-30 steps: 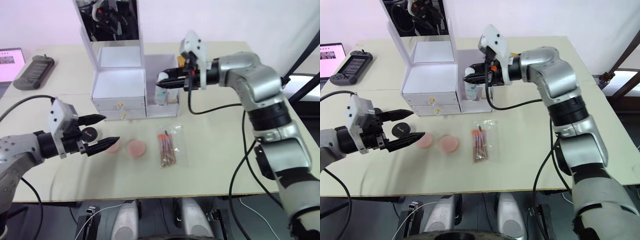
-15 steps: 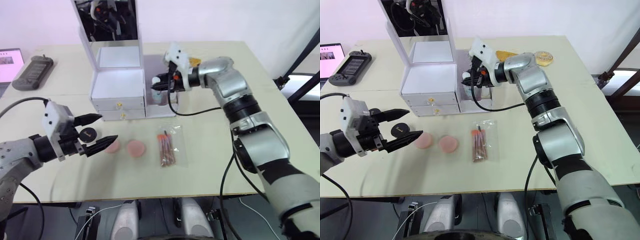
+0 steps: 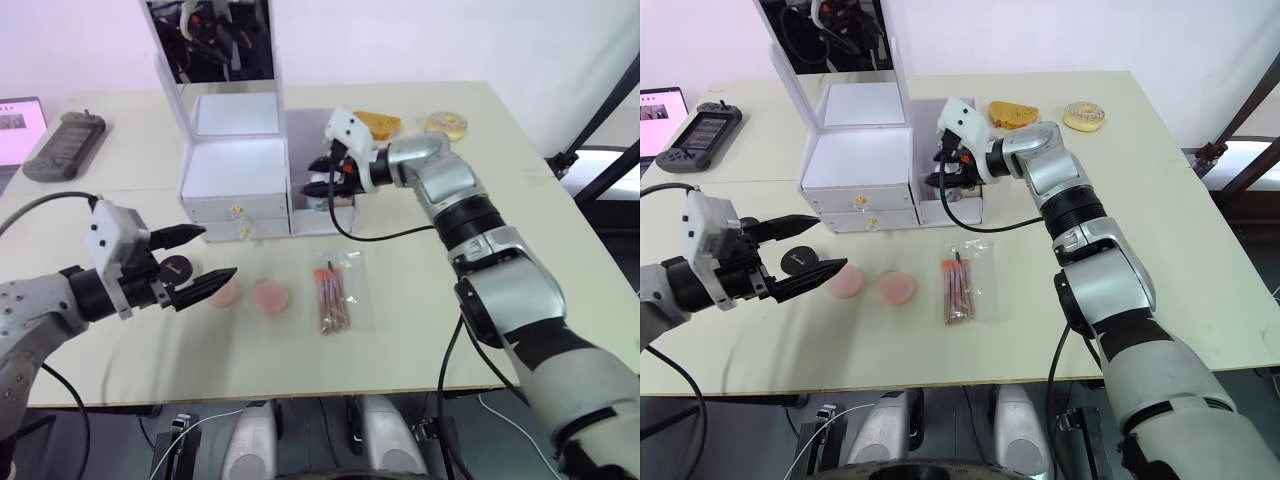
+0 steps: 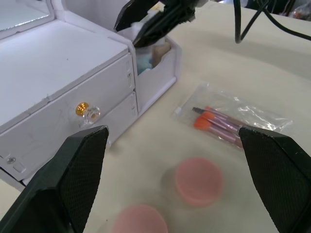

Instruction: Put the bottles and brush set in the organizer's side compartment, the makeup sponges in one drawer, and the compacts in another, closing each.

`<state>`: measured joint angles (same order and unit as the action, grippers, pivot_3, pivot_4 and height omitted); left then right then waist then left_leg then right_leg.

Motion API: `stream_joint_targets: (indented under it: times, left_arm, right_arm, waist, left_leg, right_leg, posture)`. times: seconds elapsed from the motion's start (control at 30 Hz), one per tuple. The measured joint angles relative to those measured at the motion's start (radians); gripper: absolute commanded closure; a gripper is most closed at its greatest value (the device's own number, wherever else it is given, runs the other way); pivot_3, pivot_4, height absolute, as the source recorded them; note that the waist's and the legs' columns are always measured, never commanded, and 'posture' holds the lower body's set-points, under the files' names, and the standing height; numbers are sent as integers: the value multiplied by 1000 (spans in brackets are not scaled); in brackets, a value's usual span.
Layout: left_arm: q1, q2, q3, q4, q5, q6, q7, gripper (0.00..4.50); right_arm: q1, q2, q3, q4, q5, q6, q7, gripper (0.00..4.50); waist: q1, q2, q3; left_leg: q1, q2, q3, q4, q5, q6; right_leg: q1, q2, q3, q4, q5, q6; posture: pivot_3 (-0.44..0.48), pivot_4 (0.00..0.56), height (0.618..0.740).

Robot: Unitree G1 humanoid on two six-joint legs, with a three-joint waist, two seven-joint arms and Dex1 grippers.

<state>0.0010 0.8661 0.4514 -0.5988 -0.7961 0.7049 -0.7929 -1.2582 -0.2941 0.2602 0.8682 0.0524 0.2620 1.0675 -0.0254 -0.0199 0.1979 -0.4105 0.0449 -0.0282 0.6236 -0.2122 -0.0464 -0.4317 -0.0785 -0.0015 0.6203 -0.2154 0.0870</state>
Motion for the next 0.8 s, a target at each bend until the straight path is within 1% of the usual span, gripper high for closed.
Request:
stream_joint_targets:
  times: [0.03,0.17,0.4,0.5,0.63,0.7,0.8]
  left_arm:
    - [-3,0,-1,3,1,-1,-4,0]
    - [-9,0,-8,17,2,-8,-12,0]
    - [-15,0,-19,33,7,-18,-17,0]
    - [-15,3,-21,60,17,-26,-35,0]
    - [4,19,18,145,42,-59,-64,0]
    - [24,26,50,188,58,-81,-86,0]
    - [52,25,109,286,89,-127,-110,0]
  right_arm:
    - [0,-1,-4,-4,0,7,2,79]
    - [0,-21,-20,-65,6,54,26,79]
    - [26,-127,-104,-325,93,205,87,79]
    - [101,-194,-167,-436,159,236,119,79]
    - [273,-331,-240,-579,231,249,179,79]
    - [357,-386,-283,-623,252,243,183,79]
    - [490,-456,-355,-639,256,159,175,79]
  waist:
    - [-1,0,0]
    - [-2,0,0]
    - [4,0,0]
    - [11,0,0]
    - [11,0,0]
    - [8,0,0]
    - [3,0,0]
  left_leg:
    - [0,0,0,0,0,0]
    - [0,0,0,-1,0,0]
    - [0,0,0,-1,0,0]
    - [0,0,0,-1,0,0]
    - [0,0,1,-1,0,0]
    - [0,0,1,-1,0,0]
    - [1,1,2,-2,0,0]
  right_leg:
    - [0,0,0,0,0,0]
    - [0,0,0,0,0,0]
    - [0,0,0,-1,0,0]
    - [0,0,0,-1,0,0]
    - [0,0,0,-2,0,0]
    - [0,0,0,-2,0,0]
    - [-1,0,0,-2,0,0]
  posture:
    - [0,150,740]
    - [0,150,740]
    - [0,150,740]
    - [0,150,740]
    - [0,150,740]
    - [0,150,740]
    - [0,150,740]
